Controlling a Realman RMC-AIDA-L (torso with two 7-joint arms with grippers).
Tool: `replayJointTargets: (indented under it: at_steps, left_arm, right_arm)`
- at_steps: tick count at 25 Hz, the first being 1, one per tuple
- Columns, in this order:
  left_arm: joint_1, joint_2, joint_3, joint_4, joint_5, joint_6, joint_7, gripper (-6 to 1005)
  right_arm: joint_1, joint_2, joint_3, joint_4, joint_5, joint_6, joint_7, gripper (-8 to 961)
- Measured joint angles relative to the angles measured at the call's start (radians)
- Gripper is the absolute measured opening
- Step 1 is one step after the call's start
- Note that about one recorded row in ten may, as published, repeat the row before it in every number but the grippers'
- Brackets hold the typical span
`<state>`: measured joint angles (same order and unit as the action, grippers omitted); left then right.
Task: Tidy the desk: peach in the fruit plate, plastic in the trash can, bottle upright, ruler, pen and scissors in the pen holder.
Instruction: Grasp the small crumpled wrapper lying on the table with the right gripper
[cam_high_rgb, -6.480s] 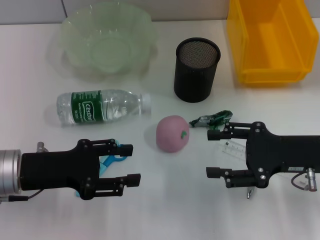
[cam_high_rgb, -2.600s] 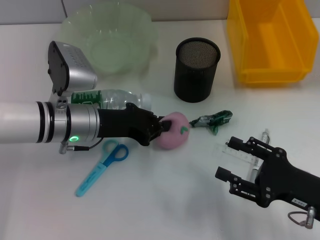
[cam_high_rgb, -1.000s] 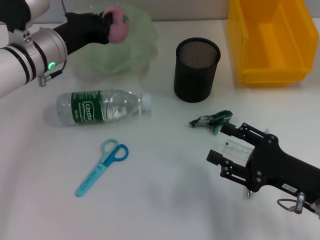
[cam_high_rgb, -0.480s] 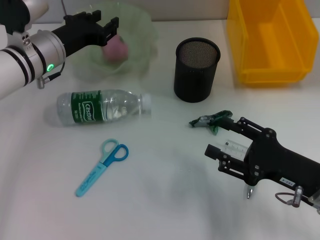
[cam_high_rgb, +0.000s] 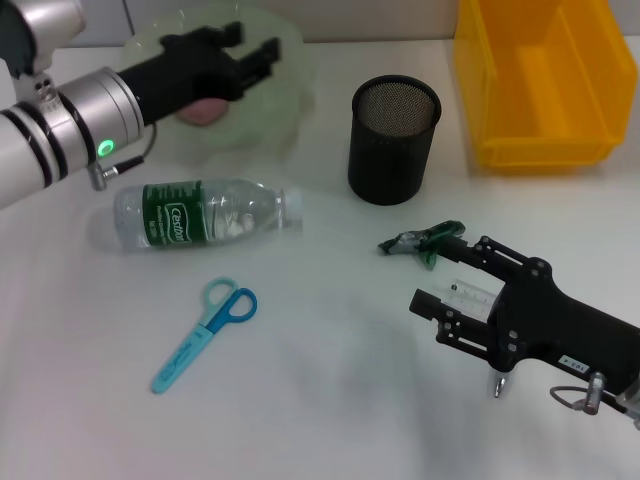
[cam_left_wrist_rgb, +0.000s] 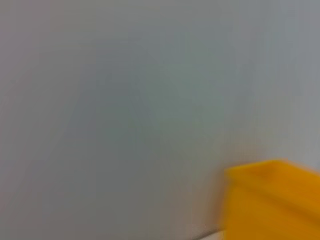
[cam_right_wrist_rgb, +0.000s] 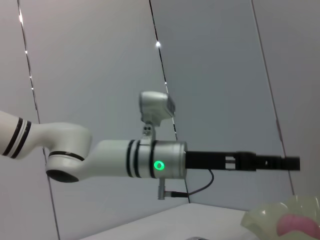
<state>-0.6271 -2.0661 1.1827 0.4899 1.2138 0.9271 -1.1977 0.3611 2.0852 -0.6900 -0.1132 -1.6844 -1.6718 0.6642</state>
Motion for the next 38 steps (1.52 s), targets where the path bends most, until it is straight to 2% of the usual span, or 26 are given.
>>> replayJointTargets:
  at_steps: [4,6,7,9,10,11,12,15,19,20,21,22,23,24,25,26,27,28,29,30,31,32,33,35,36,38]
  left_arm:
    - [0.045,0.020,0.000,0.040,0.075,0.248,-0.052,550]
    - [0.085,0.035,0.000,0.112,0.206,0.408,-0.121,549]
    - [0.085,0.035,0.000,0.112,0.206,0.408,-0.121,549]
    - [0.105,0.043,0.000,0.143,0.286,0.488,-0.147,549]
    - [0.127,0.048,-0.003,0.167,0.379,0.575,-0.143,549]
    - [0.127,0.048,-0.003,0.167,0.379,0.575,-0.143,548]
    - [0.147,0.049,-0.008,0.178,0.449,0.636,-0.123,548]
    - [0.173,0.047,-0.012,0.180,0.494,0.658,-0.110,547]
    - [0.190,0.043,-0.012,0.177,0.498,0.654,-0.110,547]
    - [0.191,0.041,-0.013,0.174,0.498,0.652,-0.110,546]
    - [0.191,0.041,-0.013,0.174,0.498,0.652,-0.110,546]
    - [0.191,0.039,-0.014,0.174,0.499,0.650,-0.110,546]
    - [0.191,0.038,-0.014,0.174,0.499,0.648,-0.110,546]
    - [0.191,0.037,-0.014,0.174,0.499,0.646,-0.110,545]
    - [0.192,0.035,-0.014,0.174,0.500,0.645,-0.110,545]
    - [0.192,0.035,-0.014,0.174,0.500,0.645,-0.110,545]
    - [0.192,0.035,-0.014,0.174,0.500,0.645,-0.110,545]
    - [0.192,0.035,-0.014,0.174,0.500,0.645,-0.110,544]
    - [0.192,0.034,-0.014,0.174,0.500,0.645,-0.110,544]
    - [0.192,0.034,-0.014,0.173,0.500,0.645,-0.110,544]
    - [0.192,0.034,-0.014,0.173,0.500,0.645,-0.110,544]
    - [0.194,0.033,-0.011,0.173,0.500,0.645,-0.110,544]
    - [0.194,0.033,-0.011,0.173,0.500,0.645,-0.110,545]
    - [0.201,0.029,-0.004,0.172,0.501,0.645,-0.110,545]
    - [0.201,0.029,-0.004,0.172,0.501,0.645,-0.110,545]
    - [0.204,0.027,-0.003,0.172,0.501,0.645,-0.110,545]
  right_arm:
    - [-0.011,-0.001,0.001,0.001,0.000,0.000,0.000,730]
    - [-0.019,-0.002,0.009,0.001,0.000,0.000,0.001,730]
    - [-0.021,-0.002,0.011,0.001,0.000,0.000,0.001,730]
    - [-0.024,-0.002,0.011,0.001,0.000,0.000,0.001,730]
    - [-0.027,-0.003,0.011,0.001,0.000,0.000,0.002,730]
    - [-0.027,-0.003,0.011,0.001,0.000,0.000,0.002,730]
    - [-0.028,-0.003,0.011,0.001,0.000,0.000,0.003,730]
    - [-0.029,-0.004,0.011,-0.005,0.000,0.011,0.021,730]
    - [-0.027,-0.006,0.016,-0.037,0.000,0.019,0.112,729]
    - [-0.024,-0.007,0.021,-0.106,0.000,0.015,0.236,729]
    - [-0.024,-0.007,0.021,-0.106,0.000,0.015,0.236,729]
    - [-0.022,-0.006,0.018,-0.215,-0.008,0.013,0.379,729]
    - [-0.022,-0.006,0.018,-0.215,-0.008,0.013,0.379,729]
    - [-0.020,-0.006,0.016,-0.279,-0.020,0.016,0.454,729]
    - [-0.010,-0.007,0.014,-0.426,-0.076,0.029,0.637,729]
    - [-0.010,-0.007,0.014,-0.426,-0.076,0.029,0.637,729]
    - [0.005,-0.007,0.014,-0.558,-0.152,0.034,0.785,729]
    - [0.005,-0.007,0.014,-0.558,-0.152,0.034,0.785,729]
    - [0.018,-0.008,0.014,-0.629,-0.198,0.034,0.860,729]
    - [0.046,-0.008,0.013,-0.759,-0.300,0.027,0.991,729]
    - [0.046,-0.008,0.013,-0.759,-0.300,0.027,0.991,729]
    - [0.082,-0.011,0.013,-0.861,-0.393,0.011,1.089,729]
    - [0.082,-0.011,0.013,-0.861,-0.393,0.011,1.089,729]
    - [0.153,-0.018,0.010,-0.951,-0.527,-0.030,1.193,729]
    - [0.153,-0.018,0.010,-0.951,-0.527,-0.030,1.193,729]
    - [0.202,-0.021,-0.002,-0.987,-0.610,-0.044,1.234,728]
